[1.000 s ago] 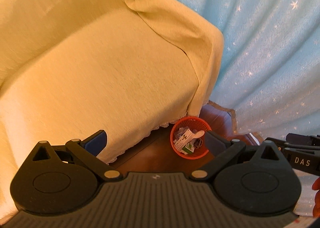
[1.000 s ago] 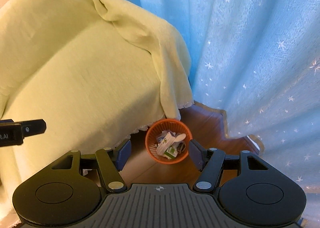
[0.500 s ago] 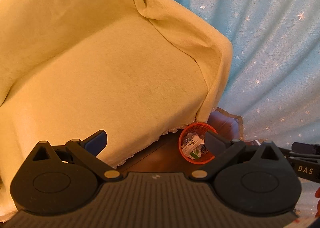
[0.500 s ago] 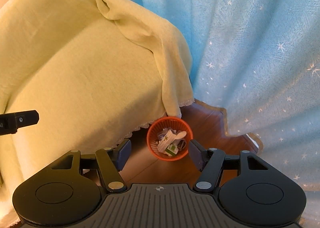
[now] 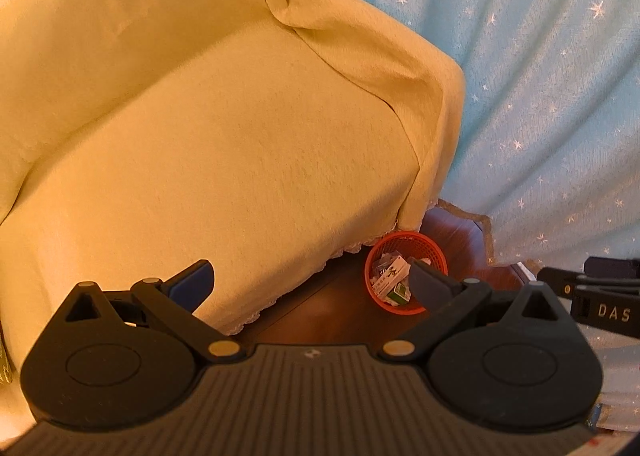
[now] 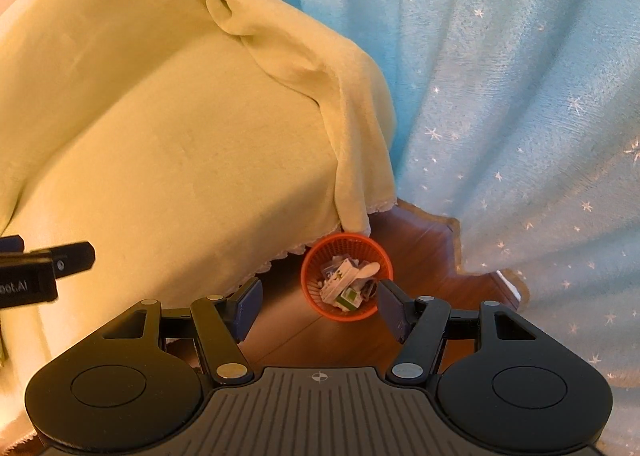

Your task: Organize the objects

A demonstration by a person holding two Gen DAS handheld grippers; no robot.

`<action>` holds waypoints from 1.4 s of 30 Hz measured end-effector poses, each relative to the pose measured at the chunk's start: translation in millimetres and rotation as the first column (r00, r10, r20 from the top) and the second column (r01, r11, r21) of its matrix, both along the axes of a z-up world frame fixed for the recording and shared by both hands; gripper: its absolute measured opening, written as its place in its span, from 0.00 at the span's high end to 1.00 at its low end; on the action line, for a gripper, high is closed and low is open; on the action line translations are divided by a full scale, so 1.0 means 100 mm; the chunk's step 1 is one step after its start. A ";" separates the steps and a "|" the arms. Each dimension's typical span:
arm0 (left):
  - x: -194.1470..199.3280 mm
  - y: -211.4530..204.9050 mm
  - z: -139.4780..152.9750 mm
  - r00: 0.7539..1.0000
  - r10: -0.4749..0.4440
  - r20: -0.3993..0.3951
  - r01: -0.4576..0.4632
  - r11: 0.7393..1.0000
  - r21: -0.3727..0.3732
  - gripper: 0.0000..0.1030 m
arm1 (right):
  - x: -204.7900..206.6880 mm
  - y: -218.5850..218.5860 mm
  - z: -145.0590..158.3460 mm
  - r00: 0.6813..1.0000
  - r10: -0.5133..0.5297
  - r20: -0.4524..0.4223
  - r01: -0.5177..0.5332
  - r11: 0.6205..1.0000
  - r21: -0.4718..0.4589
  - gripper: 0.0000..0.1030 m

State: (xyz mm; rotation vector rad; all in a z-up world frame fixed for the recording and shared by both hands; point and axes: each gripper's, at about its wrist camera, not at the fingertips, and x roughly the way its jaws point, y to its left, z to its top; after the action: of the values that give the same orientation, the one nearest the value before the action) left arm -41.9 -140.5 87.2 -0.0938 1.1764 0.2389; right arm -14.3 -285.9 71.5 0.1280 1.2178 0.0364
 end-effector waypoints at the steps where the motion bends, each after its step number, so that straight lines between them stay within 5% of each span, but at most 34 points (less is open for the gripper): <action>1: -0.02 -0.01 -0.01 1.000 -0.002 -0.001 0.002 1.000 -0.001 0.01 | 0.00 0.01 0.00 1.000 0.002 0.000 -0.002 1.000 -0.001 0.41; 42: -0.21 -0.02 -0.12 0.999 -0.043 -0.026 0.043 0.999 -0.004 0.01 | -0.02 0.22 0.01 1.000 0.020 -0.008 -0.020 1.000 -0.008 0.41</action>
State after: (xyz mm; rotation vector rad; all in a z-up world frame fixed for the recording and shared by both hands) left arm -63.1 -142.4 75.4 -0.0680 1.2032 0.2007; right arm -16.1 -263.9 72.2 0.1091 1.2273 0.0480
